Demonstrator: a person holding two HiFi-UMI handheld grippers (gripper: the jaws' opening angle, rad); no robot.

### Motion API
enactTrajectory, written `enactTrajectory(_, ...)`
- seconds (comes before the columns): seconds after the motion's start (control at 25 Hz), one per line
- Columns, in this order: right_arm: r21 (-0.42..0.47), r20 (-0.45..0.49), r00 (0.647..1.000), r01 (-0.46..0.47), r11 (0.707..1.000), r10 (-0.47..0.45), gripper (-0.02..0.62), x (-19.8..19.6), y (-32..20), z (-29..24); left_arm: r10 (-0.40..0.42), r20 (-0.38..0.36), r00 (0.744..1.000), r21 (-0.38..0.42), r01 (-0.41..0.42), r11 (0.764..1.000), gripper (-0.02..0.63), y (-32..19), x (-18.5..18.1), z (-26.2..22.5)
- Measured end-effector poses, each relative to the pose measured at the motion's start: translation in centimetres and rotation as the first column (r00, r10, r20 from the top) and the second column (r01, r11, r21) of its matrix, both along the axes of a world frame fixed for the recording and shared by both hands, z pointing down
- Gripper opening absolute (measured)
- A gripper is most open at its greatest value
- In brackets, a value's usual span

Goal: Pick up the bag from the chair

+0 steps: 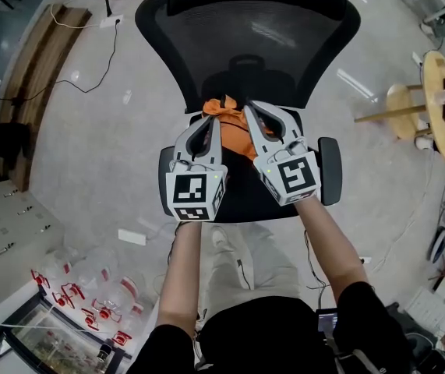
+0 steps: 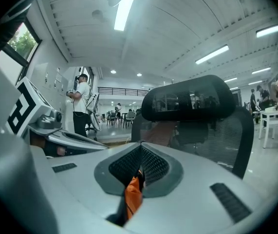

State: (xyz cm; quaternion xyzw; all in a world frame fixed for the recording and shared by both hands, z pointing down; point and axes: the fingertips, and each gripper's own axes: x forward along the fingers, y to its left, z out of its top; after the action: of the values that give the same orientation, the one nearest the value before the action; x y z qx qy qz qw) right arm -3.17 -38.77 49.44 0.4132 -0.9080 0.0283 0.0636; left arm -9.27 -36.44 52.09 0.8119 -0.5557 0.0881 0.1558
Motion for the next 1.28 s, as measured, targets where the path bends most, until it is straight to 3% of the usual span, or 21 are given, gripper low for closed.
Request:
enactTrajectory(0.36, -0.017, 0.012, 1.0, -0.024, 1.0, 0.024, 0.0, 1.0, 1.8, -2.1, 0.017, 0.01, 1.0, 0.037, -0.018, 0.999, 0.003, 1.4, 0.5, -3.5)
enactTrajectory(0.8, 0.039, 0.051, 0.998, -0.039, 0.998, 0.037, 0.0, 1.7, 3.8, -7.7, 0.038, 0.022, 0.999, 0.084, -0.04, 0.996, 0.003, 3.6, 1.1, -7.8)
enactTrajectory(1.28, 0.055, 0.083, 0.994, -0.069, 0.996, 0.065, 0.0, 1.4, 8.2, -13.5, 0.049, 0.028, 0.998, 0.173, -0.053, 0.984, 0.003, 7.9, -0.5, -14.7)
